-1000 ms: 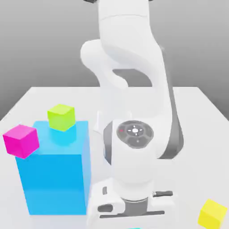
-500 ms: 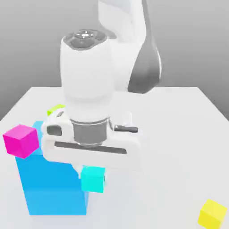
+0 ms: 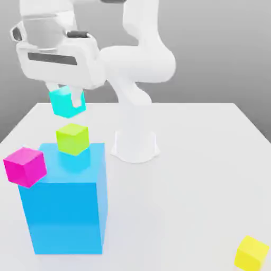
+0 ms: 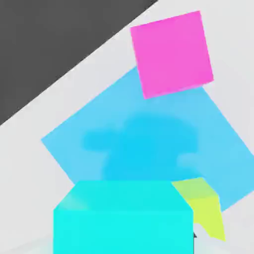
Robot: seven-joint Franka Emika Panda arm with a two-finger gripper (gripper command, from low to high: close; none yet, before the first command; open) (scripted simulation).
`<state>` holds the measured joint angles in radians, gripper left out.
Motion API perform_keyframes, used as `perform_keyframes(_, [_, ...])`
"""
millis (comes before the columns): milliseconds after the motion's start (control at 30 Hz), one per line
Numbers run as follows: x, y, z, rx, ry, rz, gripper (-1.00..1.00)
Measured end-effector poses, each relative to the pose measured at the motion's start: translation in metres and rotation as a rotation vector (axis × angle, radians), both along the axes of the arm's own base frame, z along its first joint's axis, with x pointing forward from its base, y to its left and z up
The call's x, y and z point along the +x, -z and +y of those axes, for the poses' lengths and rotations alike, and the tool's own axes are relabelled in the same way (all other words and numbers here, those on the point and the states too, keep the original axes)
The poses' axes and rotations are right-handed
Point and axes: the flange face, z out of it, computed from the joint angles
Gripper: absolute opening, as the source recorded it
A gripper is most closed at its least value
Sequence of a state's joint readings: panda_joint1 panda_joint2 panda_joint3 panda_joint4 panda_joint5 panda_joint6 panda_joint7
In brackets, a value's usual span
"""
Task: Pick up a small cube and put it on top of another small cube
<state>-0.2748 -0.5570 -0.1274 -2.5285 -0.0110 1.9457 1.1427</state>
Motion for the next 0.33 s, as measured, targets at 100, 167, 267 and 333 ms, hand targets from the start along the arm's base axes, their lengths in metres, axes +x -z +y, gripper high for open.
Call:
perform_keyframes(100, [-0.020,0.017,0.001,-0.050,0.068,-0.005,-1.00])
perform_keyframes(167, [-0.022,0.043,0.001,-0.057,0.077,-0.006,-1.00])
perform_keyframes(267, [-0.024,0.066,0.002,-0.059,0.079,-0.006,1.00])
perform_keyframes(333, [-0.024,0.066,0.002,-0.059,0.079,-0.006,1.00])
